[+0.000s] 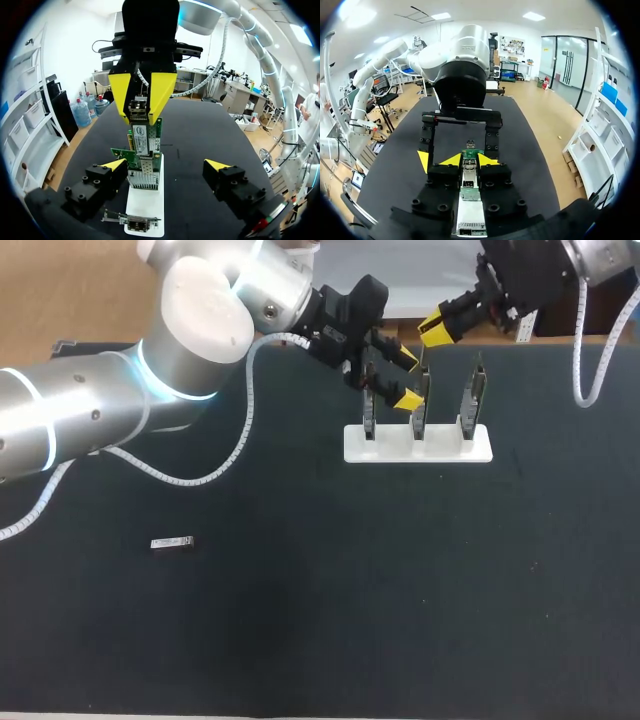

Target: Pick up the optical module with the left hand, and insert it into the network port with the right hand.

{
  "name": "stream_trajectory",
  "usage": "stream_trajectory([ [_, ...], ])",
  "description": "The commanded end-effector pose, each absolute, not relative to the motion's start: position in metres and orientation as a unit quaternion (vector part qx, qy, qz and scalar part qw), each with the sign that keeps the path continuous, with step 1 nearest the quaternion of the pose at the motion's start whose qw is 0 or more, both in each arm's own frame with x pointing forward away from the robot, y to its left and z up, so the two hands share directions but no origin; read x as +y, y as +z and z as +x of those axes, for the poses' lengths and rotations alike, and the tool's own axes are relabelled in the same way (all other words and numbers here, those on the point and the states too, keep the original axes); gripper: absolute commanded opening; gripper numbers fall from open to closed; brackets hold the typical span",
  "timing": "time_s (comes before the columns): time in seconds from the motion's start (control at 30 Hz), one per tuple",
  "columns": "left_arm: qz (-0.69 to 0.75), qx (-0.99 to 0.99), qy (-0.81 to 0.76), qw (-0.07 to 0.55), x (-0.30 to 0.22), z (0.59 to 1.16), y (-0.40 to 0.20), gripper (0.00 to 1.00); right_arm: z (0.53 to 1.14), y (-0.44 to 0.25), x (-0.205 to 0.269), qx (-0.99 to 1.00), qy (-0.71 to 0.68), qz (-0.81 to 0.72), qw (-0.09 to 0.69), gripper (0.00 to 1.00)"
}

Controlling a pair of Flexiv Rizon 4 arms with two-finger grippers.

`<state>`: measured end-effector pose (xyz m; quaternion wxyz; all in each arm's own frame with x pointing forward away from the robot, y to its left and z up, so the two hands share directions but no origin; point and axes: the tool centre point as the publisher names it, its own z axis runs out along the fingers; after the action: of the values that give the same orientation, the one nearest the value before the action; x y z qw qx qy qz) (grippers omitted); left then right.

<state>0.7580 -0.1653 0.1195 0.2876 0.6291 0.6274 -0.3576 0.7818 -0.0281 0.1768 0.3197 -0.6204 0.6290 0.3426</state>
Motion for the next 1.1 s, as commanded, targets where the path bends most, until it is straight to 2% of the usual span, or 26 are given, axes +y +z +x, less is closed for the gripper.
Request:
stream_trajectory([
  [0.03,0.630,0.628,-0.358,0.284,-0.1661,0.7602,0.1199,1.00,0.7758,0.1784,-0.0276,0.631,0.334,-0.622,0.322,0.00],
  [1.1,0.630,0.628,-0.358,0.284,-0.1661,0.7602,0.1199,1.00,0.7803,0.1732,-0.0307,0.634,0.328,-0.623,0.320,0.00],
])
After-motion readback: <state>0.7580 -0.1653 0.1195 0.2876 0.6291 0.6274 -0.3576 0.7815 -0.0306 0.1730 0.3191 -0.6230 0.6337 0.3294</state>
